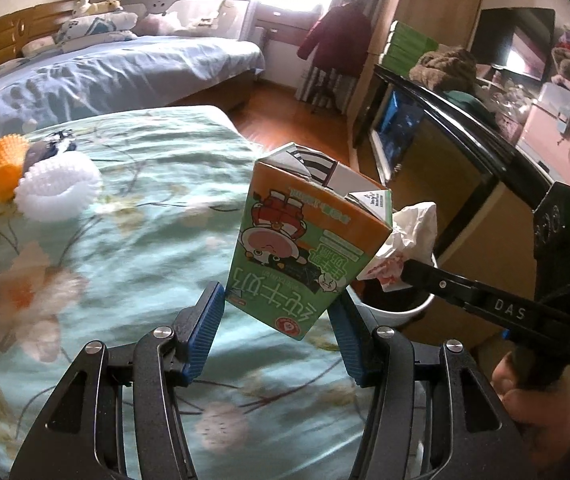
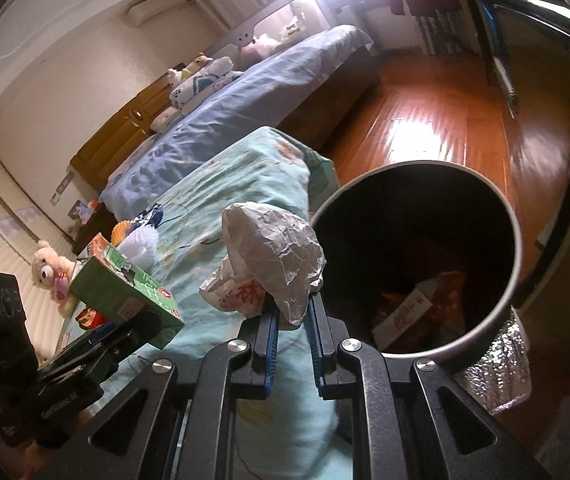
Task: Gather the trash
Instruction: 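Carry the carton and tissue over the trash bin with both tools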
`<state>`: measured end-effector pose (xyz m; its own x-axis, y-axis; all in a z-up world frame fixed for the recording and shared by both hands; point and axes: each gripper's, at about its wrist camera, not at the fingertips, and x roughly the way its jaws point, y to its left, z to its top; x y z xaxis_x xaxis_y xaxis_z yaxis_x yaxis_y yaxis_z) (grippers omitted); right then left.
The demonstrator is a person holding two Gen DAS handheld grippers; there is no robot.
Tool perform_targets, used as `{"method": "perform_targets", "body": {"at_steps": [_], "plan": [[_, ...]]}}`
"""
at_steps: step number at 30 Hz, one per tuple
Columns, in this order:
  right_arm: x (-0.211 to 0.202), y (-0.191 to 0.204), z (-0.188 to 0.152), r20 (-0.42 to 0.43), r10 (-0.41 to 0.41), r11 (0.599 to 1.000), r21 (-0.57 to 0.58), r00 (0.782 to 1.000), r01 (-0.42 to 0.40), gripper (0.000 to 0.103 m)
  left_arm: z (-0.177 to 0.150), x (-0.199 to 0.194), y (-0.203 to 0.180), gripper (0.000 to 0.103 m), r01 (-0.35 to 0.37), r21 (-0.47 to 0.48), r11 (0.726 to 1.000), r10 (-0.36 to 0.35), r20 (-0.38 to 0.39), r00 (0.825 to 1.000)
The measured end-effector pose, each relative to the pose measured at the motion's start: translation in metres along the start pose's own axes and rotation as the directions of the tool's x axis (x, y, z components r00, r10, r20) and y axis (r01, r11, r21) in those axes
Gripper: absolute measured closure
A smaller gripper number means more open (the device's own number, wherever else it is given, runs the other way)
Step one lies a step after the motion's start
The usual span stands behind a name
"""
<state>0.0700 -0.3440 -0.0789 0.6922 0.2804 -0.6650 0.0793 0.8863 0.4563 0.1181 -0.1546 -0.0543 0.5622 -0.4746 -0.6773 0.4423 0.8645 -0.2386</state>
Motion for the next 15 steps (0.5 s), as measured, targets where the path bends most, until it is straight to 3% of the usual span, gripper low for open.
{"method": "perform_targets", "body": {"at_steps": [15], "plan": [[-0.018, -0.031, -0.002, 0.021, -0.041, 0.998, 0.056, 0.999, 0.04, 0.089, 0.001, 0.019, -0.036, 0.05, 0.037, 0.049, 0.998, -0.036, -0.034, 0.999]]}}
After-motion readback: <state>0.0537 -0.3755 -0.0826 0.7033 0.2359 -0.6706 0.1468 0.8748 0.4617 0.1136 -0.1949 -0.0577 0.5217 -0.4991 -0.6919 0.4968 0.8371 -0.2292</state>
